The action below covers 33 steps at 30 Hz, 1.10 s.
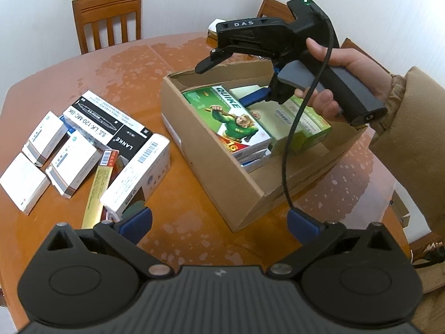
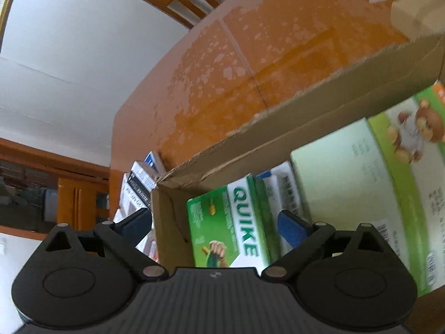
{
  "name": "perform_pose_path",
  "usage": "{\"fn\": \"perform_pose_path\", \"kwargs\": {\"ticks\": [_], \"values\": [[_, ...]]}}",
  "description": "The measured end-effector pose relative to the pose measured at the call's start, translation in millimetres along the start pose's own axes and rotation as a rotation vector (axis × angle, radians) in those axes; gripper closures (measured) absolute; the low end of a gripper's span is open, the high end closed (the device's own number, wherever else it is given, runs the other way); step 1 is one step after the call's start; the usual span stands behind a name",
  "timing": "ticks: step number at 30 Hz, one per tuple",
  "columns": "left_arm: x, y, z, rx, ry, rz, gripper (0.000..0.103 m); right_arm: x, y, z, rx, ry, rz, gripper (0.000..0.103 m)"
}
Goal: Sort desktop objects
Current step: 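Lower the QUIKE box upright into the cardboard box beside the white boxes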
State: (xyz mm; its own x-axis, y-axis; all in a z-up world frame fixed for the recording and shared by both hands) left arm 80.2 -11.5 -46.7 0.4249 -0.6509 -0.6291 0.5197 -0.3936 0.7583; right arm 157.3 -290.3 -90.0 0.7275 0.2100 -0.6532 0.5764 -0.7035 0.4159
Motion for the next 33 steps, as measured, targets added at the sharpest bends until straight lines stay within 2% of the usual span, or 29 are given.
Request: {"fn": "perform_pose_path", "kwargs": {"ticks": [6,17,25,29,33], "values": [[6,2,4,0.000,0.001,-0.004,0.000,7,0,4,-0.019,-0.011,-0.024,0.001],[6,3,4,-0.016,0.023,-0.005,0.000,21,4,-5,-0.013,0.044,-0.044,0.001],[4,3,0,-0.024,0.022,0.007,0.000,-25,-7,-4,-0.020,0.036,-0.032,0.001],[4,4,2,-0.017,0.011,0.014,0.000,-49,-21,4,0.015,0.044,-0.089,0.001],[5,5,4,-0.007,0.001,0.015,0.000,-53,-37,8,0.088,0.123,-0.188,0.000]]}}
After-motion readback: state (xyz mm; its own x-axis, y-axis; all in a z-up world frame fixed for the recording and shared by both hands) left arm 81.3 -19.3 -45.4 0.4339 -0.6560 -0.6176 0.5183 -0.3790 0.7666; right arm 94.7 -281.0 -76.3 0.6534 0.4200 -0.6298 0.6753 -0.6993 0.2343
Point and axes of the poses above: each gripper's, at about its wrist camera, not at the fingertips, and x roughly the way its jaws point, z to its right, y to its top, the point moved 1 cm from there along x, roughly the way its jaws point, and after that the axes turned 14 degrees about z, right-handed, at the moved point
